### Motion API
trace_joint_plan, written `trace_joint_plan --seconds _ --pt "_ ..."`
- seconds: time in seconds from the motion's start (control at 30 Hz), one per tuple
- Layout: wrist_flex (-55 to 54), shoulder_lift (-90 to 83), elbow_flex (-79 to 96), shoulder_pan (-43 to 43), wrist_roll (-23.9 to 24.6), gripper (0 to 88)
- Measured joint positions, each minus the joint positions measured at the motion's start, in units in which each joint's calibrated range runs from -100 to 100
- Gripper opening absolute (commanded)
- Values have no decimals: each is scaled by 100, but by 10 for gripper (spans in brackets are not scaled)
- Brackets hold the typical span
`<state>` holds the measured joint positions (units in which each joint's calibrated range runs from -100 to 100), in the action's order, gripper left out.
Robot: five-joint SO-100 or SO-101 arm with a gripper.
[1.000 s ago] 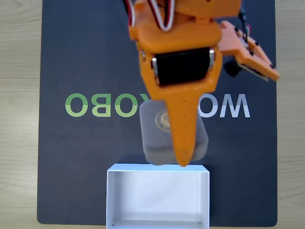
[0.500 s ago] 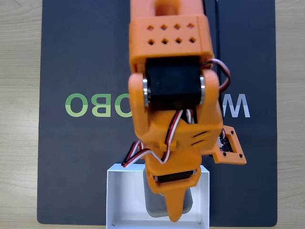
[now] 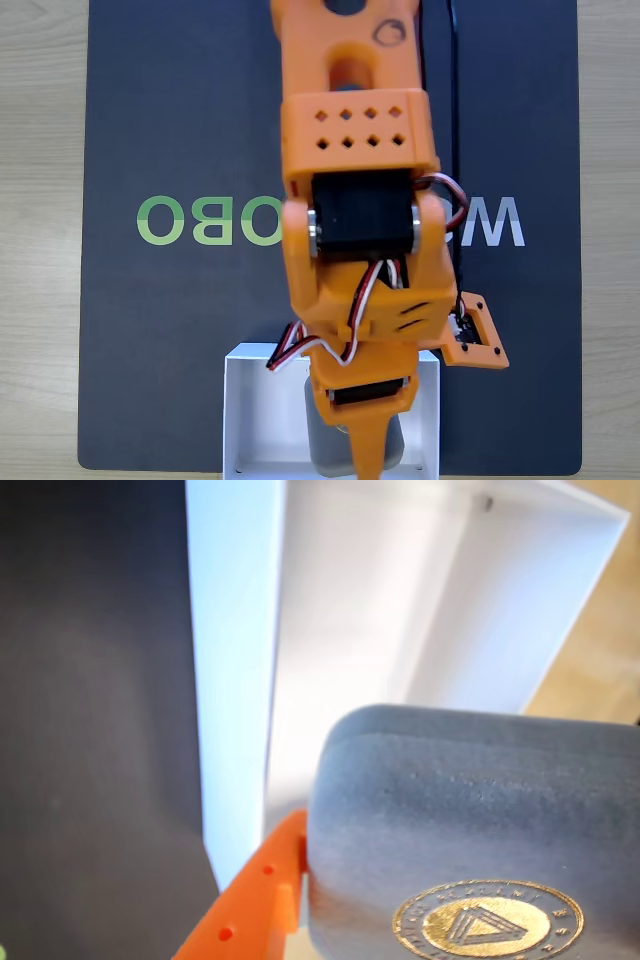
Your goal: Grab the usb to bin
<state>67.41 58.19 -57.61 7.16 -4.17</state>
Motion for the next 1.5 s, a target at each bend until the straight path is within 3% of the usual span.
trace_joint_plan --seconds 0.37,0.7,0.9,1.3,1.4,1.5 --pt "-9 28 0 0 -10 125" --pt "-9 28 0 0 -10 395" --pt "-9 28 0 0 -10 500" --pt "-9 -250 0 -9 0 492" --pt "-9 -749 36 53 79 405" --pt "-9 -1341 452 212 351 248"
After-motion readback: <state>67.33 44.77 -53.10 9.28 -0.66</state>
